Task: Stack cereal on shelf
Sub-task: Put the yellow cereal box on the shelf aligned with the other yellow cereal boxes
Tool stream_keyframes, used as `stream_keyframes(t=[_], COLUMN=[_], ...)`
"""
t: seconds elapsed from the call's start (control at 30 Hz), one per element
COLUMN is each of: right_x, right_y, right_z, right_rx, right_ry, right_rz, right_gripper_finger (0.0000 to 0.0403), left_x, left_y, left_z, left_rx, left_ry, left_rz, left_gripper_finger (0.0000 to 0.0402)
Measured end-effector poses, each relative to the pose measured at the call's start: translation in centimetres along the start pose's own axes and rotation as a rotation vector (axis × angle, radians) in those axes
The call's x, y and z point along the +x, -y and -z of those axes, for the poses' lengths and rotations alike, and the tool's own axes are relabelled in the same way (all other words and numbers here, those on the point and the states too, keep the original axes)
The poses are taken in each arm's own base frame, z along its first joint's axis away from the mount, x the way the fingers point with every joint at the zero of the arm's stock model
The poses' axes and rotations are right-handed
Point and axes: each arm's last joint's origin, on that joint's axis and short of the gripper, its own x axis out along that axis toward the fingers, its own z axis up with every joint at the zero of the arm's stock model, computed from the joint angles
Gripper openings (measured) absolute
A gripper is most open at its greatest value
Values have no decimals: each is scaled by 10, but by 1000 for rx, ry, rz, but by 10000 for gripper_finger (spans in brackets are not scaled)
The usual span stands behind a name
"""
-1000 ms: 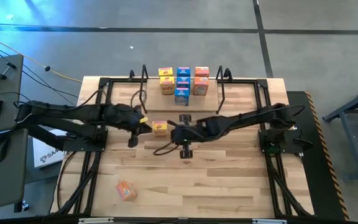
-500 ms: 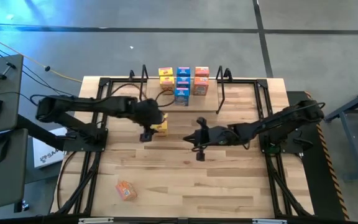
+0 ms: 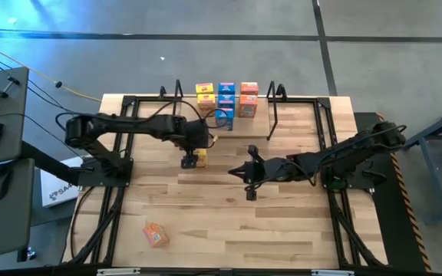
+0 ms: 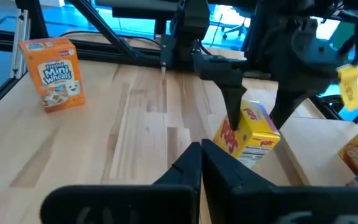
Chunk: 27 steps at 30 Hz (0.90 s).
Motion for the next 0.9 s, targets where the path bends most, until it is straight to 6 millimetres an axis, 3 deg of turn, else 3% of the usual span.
stream_keyframes(t=[0.47,0.9], right_x=[0,0], right_y=[0,0], right_z=[1,1], right_rx=[15,17], right_ry=[-6,-9], right_rz=[-1,-6], right_gripper_finger=[0,0], left_x=[0,-59], left_y=[-2,-69], left_z=[1,-24], left_rx=[104,109], left_ry=[-9,116], left_rz=[47,-120], left_gripper_finger=[205,198])
